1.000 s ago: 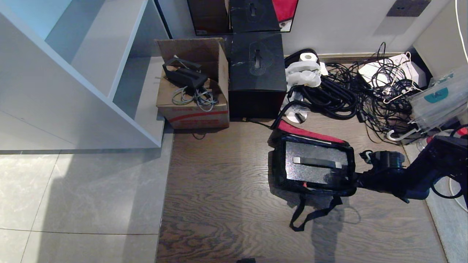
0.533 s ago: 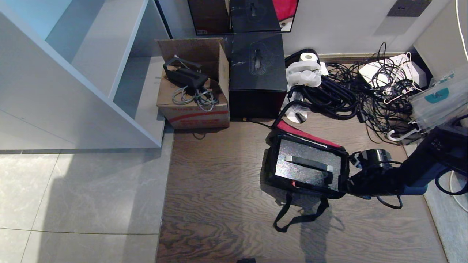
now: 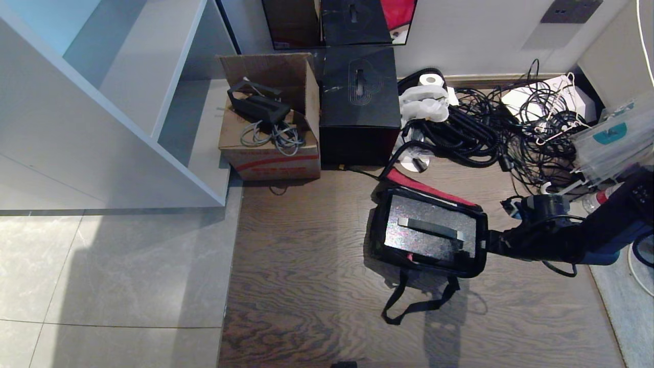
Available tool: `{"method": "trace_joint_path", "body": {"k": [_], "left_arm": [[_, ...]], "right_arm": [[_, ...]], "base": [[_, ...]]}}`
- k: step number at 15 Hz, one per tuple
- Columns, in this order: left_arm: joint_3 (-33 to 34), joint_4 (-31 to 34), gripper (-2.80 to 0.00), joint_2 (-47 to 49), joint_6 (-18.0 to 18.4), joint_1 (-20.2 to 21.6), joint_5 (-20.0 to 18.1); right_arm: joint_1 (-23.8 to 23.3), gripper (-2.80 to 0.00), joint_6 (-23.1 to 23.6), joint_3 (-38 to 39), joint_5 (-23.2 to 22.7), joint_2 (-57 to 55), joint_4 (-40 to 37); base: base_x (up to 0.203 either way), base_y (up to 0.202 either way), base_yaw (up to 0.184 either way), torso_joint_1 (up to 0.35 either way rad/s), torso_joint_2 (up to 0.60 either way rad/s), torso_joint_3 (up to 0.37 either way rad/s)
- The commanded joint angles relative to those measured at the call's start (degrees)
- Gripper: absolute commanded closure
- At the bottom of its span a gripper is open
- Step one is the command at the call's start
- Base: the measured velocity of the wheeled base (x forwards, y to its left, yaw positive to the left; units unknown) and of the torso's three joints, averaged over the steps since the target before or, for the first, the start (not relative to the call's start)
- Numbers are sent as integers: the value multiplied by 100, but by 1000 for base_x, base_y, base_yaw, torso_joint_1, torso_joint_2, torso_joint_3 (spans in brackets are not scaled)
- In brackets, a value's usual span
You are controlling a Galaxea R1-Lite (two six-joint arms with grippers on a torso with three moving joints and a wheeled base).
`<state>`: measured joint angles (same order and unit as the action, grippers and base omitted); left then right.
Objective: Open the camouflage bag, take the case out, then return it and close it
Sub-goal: Grip the handle
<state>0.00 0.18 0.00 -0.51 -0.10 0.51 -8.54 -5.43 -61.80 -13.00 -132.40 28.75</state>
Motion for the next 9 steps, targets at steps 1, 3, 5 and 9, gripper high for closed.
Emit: {"method": "trace_joint_path", "body": {"k": [1,3,5,9], "left_arm": [[0,-1,0,0,-2,1,2],[0,-1,0,0,-2,1,2],[0,-1,0,0,-2,1,2],[0,-1,0,0,-2,1,2]], "right_arm": [[-222,0,267,-249,141,-295,126],[-272,0,438,-302,468,-441,250],[-271,0,474,-254,482,-510,257],[-180,0,646,-234,465,-669,261]], "base": [[0,0,0,0,0,0],[0,0,0,0,0,0],[0,0,0,0,0,0],[0,0,0,0,0,0]]}}
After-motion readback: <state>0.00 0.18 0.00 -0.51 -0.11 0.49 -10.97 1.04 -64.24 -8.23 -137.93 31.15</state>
